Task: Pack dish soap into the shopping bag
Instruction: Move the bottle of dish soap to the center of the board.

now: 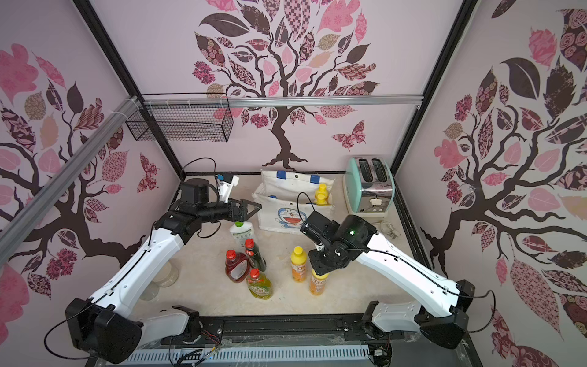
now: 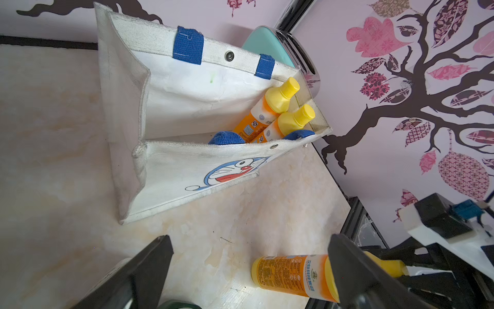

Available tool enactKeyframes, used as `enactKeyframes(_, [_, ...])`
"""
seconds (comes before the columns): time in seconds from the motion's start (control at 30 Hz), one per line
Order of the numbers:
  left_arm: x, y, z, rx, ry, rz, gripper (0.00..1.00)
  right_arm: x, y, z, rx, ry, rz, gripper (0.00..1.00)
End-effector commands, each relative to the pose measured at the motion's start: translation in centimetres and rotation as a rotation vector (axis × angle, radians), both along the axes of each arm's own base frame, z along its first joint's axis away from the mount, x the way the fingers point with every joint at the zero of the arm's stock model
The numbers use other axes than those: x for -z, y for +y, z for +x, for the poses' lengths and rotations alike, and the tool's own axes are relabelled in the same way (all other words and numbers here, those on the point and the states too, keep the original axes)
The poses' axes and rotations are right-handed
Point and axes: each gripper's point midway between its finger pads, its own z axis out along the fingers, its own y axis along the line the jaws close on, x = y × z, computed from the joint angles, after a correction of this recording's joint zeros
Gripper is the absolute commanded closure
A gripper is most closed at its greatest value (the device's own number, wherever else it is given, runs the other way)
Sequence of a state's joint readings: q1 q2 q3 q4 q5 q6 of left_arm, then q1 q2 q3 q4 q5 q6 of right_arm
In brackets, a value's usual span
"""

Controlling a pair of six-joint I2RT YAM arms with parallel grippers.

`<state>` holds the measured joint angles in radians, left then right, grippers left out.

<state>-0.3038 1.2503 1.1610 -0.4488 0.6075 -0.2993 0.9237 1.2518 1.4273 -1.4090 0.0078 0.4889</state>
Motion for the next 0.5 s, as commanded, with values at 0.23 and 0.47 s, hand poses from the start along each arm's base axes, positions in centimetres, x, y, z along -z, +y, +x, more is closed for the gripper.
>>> enactKeyframes(0.23, [-0.1,-0.2,0.0,0.007,-0.01,-0.005,0.03,-0.5,-0.5,0.7,0.008,-0.014,-0.076,0.84])
enactKeyframes(0.47, [-0.1,-0.2,0.0,0.008,-0.01,-0.004,0.03,-1.8,-0.4,2.6,0.027,-0.099,-0.098,0.99])
